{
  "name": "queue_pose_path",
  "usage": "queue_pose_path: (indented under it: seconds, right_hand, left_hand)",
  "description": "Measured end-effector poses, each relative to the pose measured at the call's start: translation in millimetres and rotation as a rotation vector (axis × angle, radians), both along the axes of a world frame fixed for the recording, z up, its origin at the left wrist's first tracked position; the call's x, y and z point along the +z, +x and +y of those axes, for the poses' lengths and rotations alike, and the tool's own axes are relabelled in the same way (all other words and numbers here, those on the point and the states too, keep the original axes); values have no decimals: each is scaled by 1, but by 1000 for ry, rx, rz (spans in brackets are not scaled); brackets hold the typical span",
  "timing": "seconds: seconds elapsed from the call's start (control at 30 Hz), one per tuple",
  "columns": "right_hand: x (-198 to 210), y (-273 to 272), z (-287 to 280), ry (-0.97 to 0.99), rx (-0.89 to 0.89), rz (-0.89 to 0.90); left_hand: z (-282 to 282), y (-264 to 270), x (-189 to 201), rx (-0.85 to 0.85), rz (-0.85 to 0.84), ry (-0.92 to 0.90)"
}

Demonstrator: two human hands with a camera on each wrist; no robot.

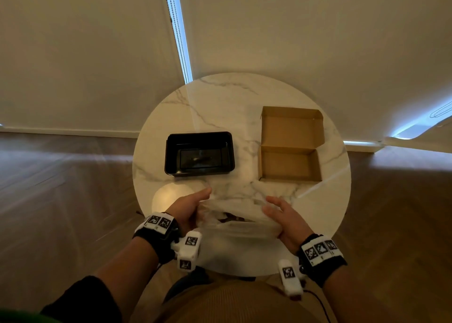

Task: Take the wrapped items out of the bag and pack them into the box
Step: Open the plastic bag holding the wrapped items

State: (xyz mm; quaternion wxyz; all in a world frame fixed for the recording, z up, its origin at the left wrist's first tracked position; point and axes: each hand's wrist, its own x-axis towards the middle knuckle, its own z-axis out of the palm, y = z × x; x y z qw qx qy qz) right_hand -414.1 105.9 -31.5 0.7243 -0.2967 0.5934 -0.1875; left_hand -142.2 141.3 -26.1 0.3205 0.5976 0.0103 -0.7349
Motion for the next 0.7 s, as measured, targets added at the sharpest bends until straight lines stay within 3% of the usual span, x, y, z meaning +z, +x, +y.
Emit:
queue_pose_path:
  seconds: [0.1, 0.2, 0.33, 0.47, 0.6, 0.7]
  right_hand:
    - [-6, -6, 6, -333, 405, 446]
    - [-3, -2, 11, -648, 530, 557]
    - [-5, 13, 14, -811, 724, 664]
    - [-6, 20, 4, -734, 668, 725]
    - [0, 15, -15, -681, 446, 735]
    - [4, 13, -24, -652, 348, 709]
  left_hand:
    - [6, -2, -9, -162, -163, -141]
    - [7, -8, -9, -300, -387, -225]
    - [3, -22, -4, -424, -544, -344]
    - [-1, -25, -1, -544, -674, -379]
    - [5, -19, 3, -735, -836, -415]
    - [8, -19, 5, -773, -866, -433]
